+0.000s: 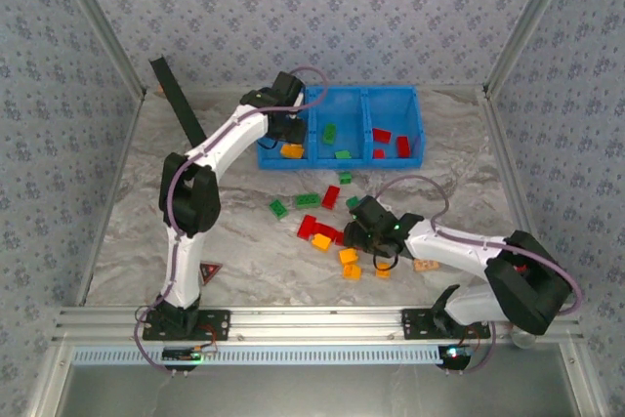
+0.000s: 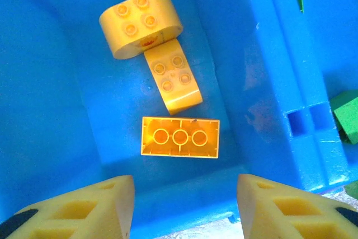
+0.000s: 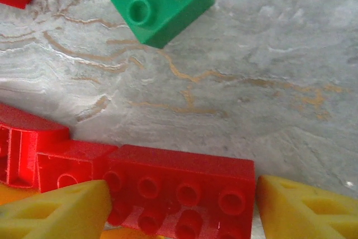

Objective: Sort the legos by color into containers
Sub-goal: Move the lego to the bottom-right of the table, then pick up the lego from the bottom-right of the table.

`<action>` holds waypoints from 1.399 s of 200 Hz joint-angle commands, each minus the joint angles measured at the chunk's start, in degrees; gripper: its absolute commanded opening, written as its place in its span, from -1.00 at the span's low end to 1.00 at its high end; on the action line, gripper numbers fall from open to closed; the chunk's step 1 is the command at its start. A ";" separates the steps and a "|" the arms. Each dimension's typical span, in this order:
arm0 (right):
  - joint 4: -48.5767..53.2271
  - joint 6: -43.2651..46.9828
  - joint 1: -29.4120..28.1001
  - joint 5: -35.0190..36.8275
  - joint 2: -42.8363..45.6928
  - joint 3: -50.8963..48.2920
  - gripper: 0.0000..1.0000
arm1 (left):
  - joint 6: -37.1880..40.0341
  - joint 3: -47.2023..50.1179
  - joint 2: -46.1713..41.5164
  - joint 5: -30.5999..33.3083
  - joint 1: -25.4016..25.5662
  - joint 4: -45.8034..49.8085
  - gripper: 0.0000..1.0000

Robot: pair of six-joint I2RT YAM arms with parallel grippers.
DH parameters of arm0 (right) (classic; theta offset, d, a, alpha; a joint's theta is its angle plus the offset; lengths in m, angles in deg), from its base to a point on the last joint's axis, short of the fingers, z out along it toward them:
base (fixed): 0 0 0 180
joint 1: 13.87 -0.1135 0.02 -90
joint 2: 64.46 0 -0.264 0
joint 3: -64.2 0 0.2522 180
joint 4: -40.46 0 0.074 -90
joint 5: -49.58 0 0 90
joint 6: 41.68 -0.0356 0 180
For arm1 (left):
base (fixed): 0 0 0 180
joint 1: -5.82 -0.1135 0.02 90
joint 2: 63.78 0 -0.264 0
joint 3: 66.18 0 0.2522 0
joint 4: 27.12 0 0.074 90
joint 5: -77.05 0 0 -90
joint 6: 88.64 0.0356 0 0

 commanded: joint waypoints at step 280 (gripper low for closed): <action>13.25 6.05 10.37 0.96 5.66 -3.17 0.55 | 0.78 8.10 -10.13 -2.23 0.35 0.77 0.07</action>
